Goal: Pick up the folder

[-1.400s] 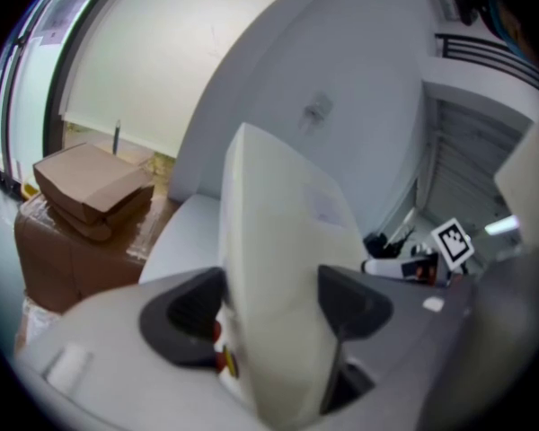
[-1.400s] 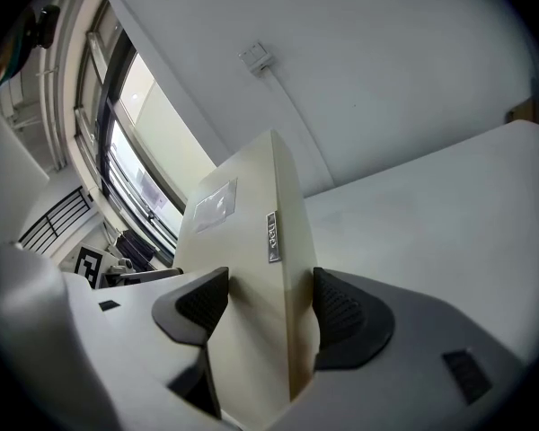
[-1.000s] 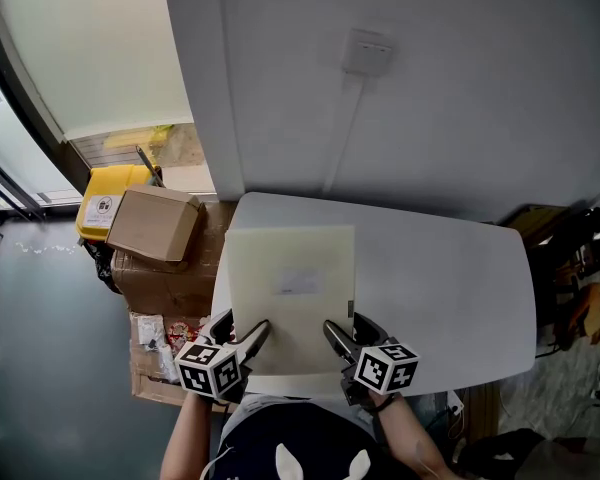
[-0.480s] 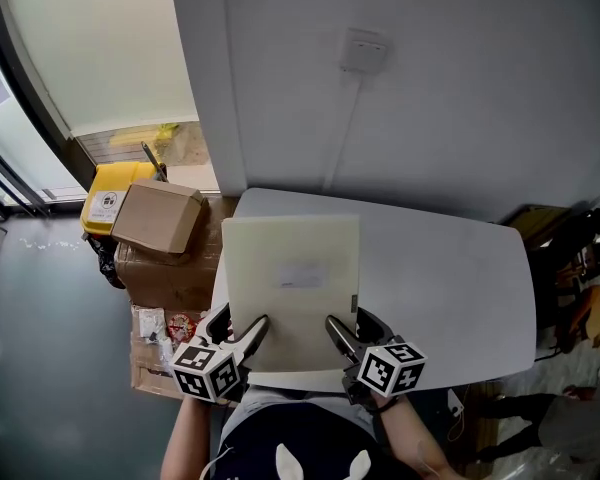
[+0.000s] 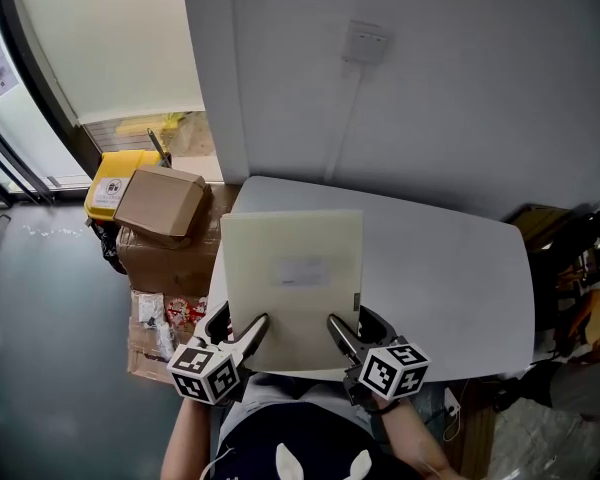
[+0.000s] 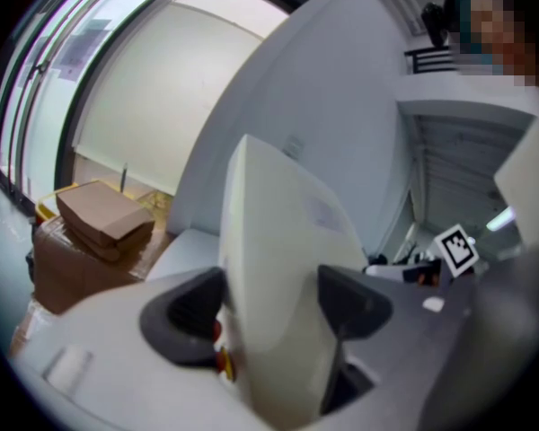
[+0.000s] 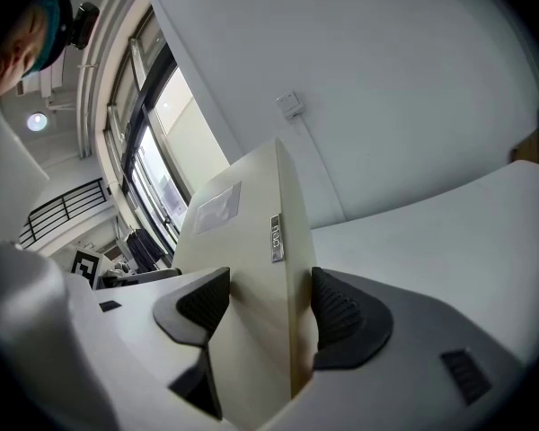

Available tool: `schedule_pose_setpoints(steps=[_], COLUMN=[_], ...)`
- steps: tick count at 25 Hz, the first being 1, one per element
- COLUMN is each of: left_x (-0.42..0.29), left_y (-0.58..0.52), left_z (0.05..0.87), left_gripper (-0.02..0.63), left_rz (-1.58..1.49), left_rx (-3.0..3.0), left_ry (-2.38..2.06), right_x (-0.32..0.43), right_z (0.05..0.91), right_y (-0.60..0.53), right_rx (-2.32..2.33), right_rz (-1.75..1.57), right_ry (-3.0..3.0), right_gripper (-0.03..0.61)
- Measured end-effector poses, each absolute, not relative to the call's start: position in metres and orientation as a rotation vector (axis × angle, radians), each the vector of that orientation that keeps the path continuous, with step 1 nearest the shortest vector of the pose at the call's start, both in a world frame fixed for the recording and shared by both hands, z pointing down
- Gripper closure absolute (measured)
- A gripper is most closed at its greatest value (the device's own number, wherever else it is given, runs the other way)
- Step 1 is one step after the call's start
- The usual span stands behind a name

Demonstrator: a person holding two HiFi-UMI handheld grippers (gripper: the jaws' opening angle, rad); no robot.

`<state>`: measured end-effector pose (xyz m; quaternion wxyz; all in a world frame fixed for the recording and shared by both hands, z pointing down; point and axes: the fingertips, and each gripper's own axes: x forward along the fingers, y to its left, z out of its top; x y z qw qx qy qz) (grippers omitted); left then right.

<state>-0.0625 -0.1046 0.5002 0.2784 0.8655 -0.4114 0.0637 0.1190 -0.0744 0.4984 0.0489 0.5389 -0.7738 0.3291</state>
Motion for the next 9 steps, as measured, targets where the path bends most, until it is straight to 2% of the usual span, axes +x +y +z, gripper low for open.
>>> schedule_pose_setpoints(steps=[9], left_x=[-0.066], left_y=[-0.073], left_z=[0.5], left_gripper=[0.287], left_rz=[0.173], left_rx=[2.288], left_ry=[-1.129], right_x=[0.116], right_z=[0.497], right_y=[-0.046], right_rx=[1.601], right_rz=[1.017], right_ry=[-2.352], right_gripper=[0.29])
